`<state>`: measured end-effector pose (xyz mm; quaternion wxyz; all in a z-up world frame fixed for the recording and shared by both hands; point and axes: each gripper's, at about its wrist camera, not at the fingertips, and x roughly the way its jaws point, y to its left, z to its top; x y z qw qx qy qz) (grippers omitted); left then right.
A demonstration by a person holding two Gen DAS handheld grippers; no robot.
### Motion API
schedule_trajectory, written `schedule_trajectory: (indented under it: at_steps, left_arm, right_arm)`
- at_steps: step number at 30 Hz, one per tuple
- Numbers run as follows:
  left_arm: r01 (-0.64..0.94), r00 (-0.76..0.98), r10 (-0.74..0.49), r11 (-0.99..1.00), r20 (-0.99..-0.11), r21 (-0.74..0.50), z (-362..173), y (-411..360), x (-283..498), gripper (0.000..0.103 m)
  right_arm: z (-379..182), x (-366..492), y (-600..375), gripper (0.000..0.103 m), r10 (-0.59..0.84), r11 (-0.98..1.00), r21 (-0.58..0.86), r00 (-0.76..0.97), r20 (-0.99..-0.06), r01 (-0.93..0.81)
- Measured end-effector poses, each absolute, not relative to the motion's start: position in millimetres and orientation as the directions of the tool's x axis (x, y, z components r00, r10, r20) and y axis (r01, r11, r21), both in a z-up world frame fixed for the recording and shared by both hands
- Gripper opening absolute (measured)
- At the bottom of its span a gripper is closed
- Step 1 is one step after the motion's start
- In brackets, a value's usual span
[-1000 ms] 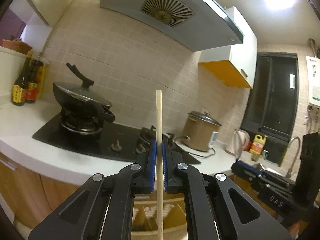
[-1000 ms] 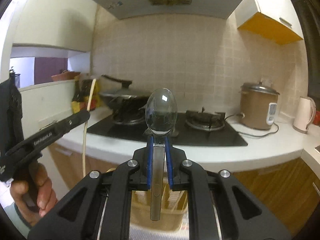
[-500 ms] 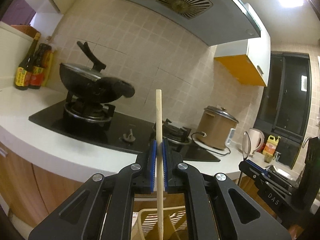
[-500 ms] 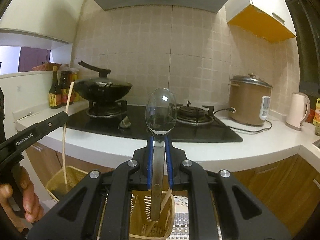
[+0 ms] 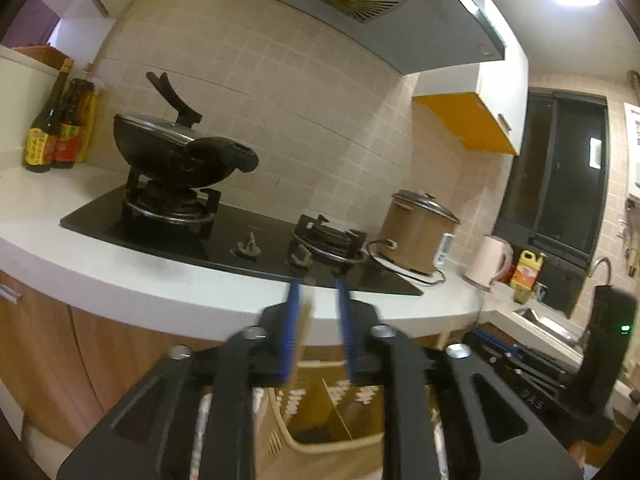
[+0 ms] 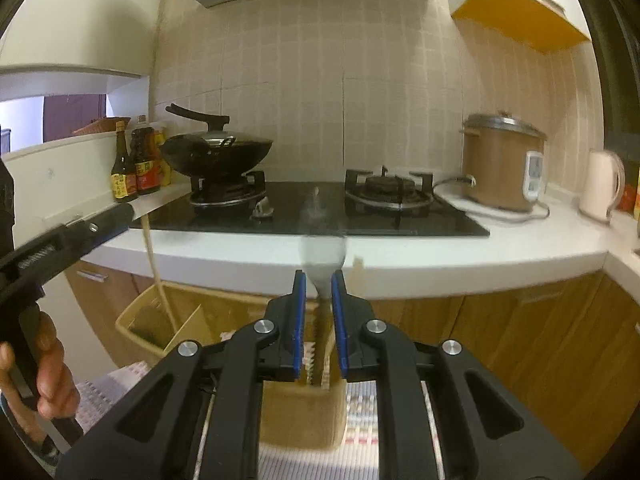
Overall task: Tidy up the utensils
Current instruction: 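Lift chopstick with left gripper while right lifts clear spoon, drop both into holder, then move both open grippers back over the remaining utensils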
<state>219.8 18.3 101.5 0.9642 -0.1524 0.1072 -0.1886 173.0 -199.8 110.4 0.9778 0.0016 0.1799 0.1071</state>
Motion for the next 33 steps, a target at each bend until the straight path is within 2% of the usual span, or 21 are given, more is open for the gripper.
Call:
schedule_trajectory:
  at_steps: [1,5,6,7,9,12,19,23,29,30,33]
  left_arm:
    - [0.335,0.905,-0.399,0.884,-0.151,-0.326,104,20,212,0.036]
    - [0.337,0.899,-0.4,0.893,-0.181,-0.3,110,24,189,0.037]
    - [0.335,0.894,-0.402,0.894,-0.2,-0.298,112,25,182,0.037]
    - [0.338,0.886,-0.409,0.893,-0.221,-0.298,113,27,176,0.037]
    - [0.341,0.869,-0.421,0.89,-0.26,-0.302,114,29,166,0.038]
    - [0.342,0.84,-0.435,0.889,-0.326,-0.305,114,32,154,0.038]
    - [0.35,0.679,-0.478,0.878,-0.557,-0.326,99,24,139,0.038]
    - [0.333,0.544,-0.466,0.883,-0.698,-0.331,65,13,138,0.038]
    - [0.304,0.372,-0.452,0.885,-0.811,-0.354,-9,-1,132,0.037]
    - [0.302,0.356,-0.45,0.885,-0.819,-0.355,-17,-3,130,0.037]
    - [0.296,0.308,-0.449,0.883,-0.839,-0.364,-40,-11,128,0.036]
  right_arm:
    - [110,169,-204,0.02,0.223,0.975,0.062,0.904,-0.365,-0.215]
    - [114,150,-219,0.025,0.253,0.967,0.132,0.888,-0.385,-0.218]
    - [116,145,-223,0.03,0.261,0.964,0.15,0.884,-0.387,-0.219]
    - [120,137,-229,0.041,0.273,0.959,0.178,0.881,-0.387,-0.219]
    - [128,125,-237,0.055,0.288,0.952,0.216,0.879,-0.379,-0.219]
    - [141,110,-242,0.055,0.294,0.949,0.23,0.866,-0.405,-0.214]
    - [148,85,-232,0.055,0.26,0.965,0.183,0.784,-0.564,-0.189]
    - [131,80,-222,0.055,0.246,0.969,0.153,0.688,-0.683,-0.195]
    - [72,75,-199,0.055,0.237,0.956,0.113,0.484,-0.842,-0.271]
    - [60,73,-196,0.054,0.234,0.953,0.111,0.452,-0.861,-0.281]
    - [28,72,-187,0.031,0.215,0.949,0.103,0.369,-0.904,-0.299]
